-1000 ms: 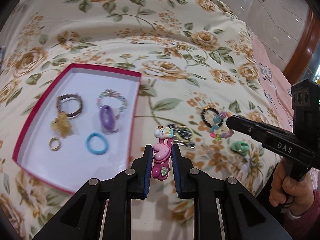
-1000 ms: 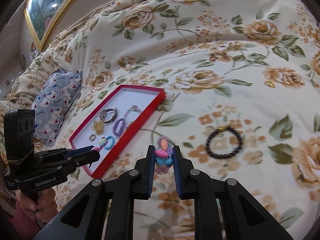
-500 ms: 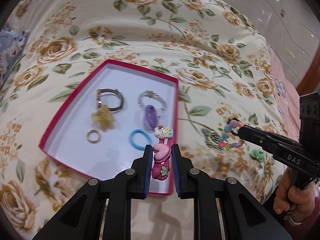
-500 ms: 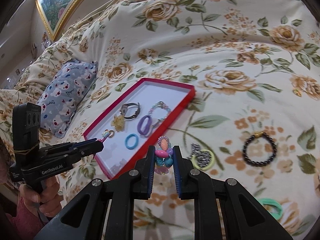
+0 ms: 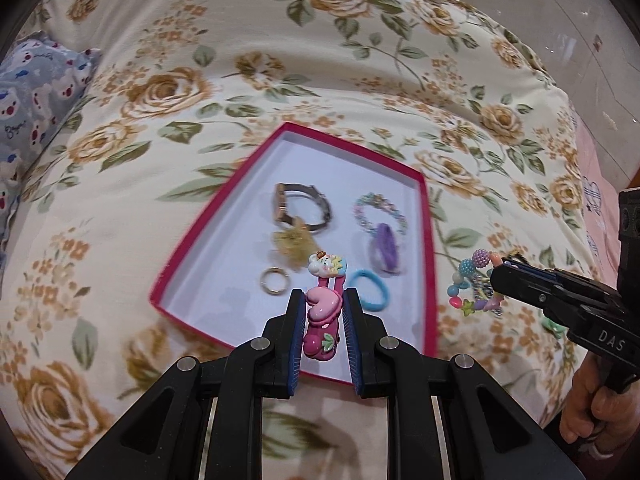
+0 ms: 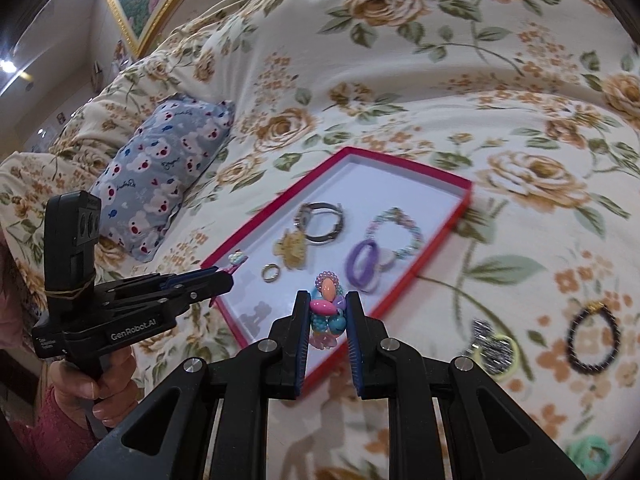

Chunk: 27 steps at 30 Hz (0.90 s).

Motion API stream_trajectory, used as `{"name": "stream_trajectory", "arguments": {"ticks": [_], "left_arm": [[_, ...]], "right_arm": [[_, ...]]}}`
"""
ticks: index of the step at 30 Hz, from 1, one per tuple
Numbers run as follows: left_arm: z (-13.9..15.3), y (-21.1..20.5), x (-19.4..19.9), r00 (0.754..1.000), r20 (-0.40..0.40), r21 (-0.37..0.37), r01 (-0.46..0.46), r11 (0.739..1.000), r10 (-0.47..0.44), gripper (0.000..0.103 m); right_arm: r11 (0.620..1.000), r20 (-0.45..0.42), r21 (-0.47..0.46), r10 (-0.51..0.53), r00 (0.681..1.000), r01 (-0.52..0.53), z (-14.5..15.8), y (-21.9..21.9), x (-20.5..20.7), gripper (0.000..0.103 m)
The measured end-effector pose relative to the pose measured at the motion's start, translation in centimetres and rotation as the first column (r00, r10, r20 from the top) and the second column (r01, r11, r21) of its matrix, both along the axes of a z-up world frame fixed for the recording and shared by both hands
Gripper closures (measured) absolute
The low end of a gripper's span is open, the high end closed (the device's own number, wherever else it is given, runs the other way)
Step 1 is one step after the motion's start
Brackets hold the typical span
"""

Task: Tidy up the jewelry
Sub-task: 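Carry the hair clip into the box with the left tool while the right tool lowers the bracelet there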

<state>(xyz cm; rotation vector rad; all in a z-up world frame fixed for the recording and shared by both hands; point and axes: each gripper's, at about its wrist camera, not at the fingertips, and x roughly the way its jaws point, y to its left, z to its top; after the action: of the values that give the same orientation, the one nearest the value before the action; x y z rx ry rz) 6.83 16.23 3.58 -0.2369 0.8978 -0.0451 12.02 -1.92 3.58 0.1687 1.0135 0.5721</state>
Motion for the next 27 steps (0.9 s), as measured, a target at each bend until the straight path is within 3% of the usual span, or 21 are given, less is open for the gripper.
{"name": "stream_trajectory", "arguments": {"ticks": [11,27], "left_arm": [[-1.7,2.0,2.7,0.995,-0.053,0.077,-0.080,0.994,0.084,0.085],[-5.2,1.7,7.0,0.987,-0.141,0.133,-0.061,0.989,0.080,0.085]], "right_arm": [[0.998,-0.050,0.016,0.067,0.996,-0.066,-2.6,4.3,2.1,0.086],[0.997,-0.136,-0.039,0.065,0.989,-0.071,-7.0,4.7,4.1,0.086]]}}
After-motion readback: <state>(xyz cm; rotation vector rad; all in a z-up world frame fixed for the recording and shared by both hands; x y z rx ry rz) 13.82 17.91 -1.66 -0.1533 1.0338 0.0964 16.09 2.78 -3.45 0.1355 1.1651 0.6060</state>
